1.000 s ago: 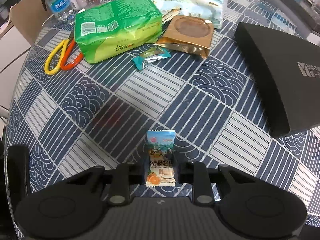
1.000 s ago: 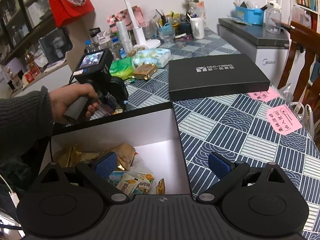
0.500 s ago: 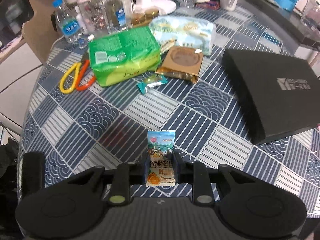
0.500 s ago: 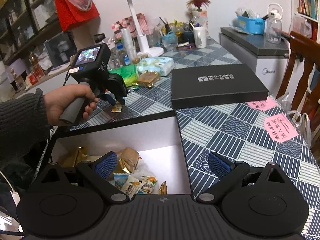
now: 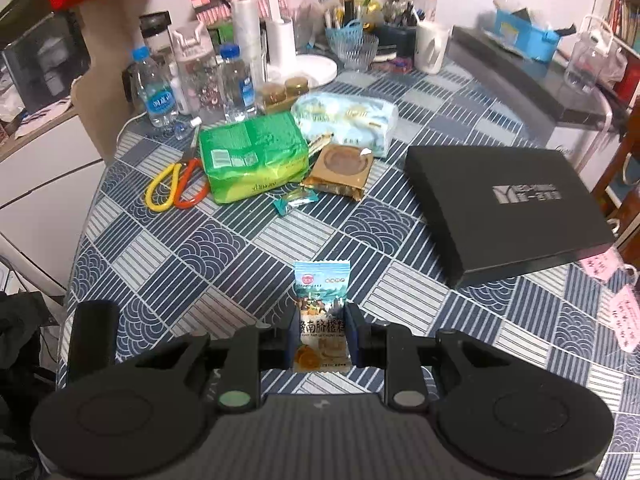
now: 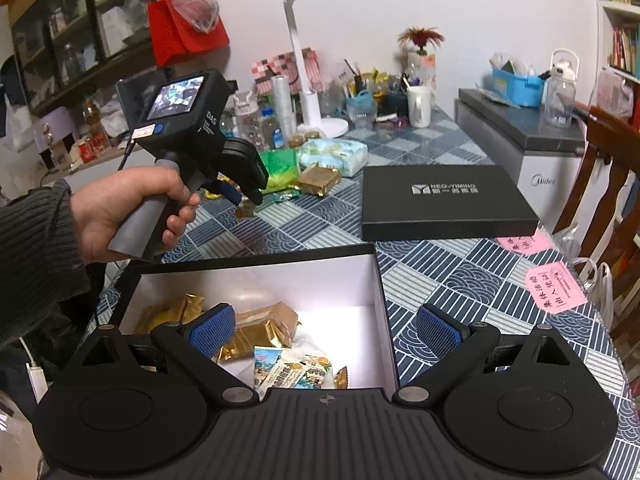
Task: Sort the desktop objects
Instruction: 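Carry the snack packet with the left gripper and lower it into the white box, then open the left gripper to release the packet and lift away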
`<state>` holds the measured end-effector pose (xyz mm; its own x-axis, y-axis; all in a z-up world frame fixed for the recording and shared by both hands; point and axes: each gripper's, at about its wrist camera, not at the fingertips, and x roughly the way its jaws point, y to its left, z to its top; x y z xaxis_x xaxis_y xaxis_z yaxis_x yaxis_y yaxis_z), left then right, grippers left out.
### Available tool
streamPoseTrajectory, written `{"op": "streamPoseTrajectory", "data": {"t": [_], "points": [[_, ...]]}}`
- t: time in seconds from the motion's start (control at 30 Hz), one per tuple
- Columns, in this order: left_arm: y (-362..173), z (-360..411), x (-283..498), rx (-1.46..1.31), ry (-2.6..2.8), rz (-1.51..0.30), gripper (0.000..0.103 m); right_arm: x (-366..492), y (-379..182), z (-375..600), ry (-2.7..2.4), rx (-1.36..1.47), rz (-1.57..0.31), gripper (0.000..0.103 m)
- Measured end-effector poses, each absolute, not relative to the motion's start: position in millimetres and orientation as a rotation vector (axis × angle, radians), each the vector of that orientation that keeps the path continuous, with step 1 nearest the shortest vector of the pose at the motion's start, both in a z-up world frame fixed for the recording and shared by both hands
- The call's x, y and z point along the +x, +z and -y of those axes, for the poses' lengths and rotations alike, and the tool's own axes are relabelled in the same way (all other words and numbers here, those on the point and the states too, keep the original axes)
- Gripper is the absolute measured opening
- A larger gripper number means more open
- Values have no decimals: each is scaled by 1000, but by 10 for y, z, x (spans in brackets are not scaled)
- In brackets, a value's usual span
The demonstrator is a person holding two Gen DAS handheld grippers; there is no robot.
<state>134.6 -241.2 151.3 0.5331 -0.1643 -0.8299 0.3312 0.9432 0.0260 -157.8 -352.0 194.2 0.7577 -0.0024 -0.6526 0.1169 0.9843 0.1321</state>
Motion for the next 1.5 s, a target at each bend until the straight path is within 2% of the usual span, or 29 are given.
{"op": "streamPoseTrajectory", "data": {"t": [0.37, 0.63, 1.5], "points": [[1826, 2098, 891, 137, -320, -921, 28, -1837, 2108, 3384, -76, 134, -670, 98], [1839, 1808, 455, 125, -358, -944, 28, -1950, 2134, 3285, -72, 129, -662, 98], [818, 1858, -187, 53, -413, -1217, 29, -2020, 2045, 3318, -94, 165, -686, 98]]}}
